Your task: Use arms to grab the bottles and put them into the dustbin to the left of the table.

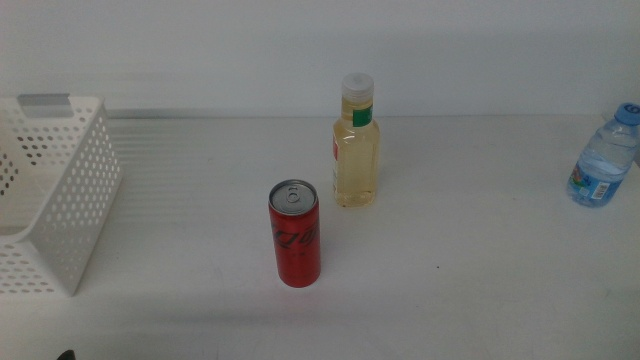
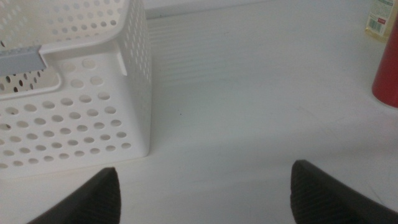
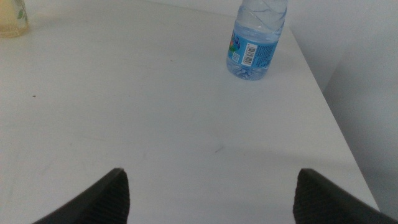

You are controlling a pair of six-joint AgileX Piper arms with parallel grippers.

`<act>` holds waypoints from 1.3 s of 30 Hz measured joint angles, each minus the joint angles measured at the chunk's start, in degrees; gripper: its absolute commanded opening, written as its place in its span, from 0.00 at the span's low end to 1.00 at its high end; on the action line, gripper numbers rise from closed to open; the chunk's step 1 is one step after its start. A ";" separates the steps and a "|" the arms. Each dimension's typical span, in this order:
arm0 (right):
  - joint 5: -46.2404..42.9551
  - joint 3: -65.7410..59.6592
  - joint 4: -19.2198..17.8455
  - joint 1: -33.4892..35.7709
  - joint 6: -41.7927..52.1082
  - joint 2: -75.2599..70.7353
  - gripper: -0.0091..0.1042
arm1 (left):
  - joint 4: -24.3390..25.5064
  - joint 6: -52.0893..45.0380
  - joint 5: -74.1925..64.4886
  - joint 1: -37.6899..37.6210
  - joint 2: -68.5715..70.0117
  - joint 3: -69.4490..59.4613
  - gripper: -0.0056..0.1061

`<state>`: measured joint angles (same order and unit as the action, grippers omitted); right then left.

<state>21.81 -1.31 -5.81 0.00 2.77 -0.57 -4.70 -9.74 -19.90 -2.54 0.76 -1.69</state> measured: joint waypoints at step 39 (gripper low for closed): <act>0.00 0.00 0.00 0.00 0.00 0.00 0.73 | -8.58 0.38 84.66 -40.00 -76.72 0.58 0.86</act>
<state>21.81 -1.31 -5.81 0.00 2.77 -0.57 -13.28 -9.37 64.76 -42.54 -75.96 -1.11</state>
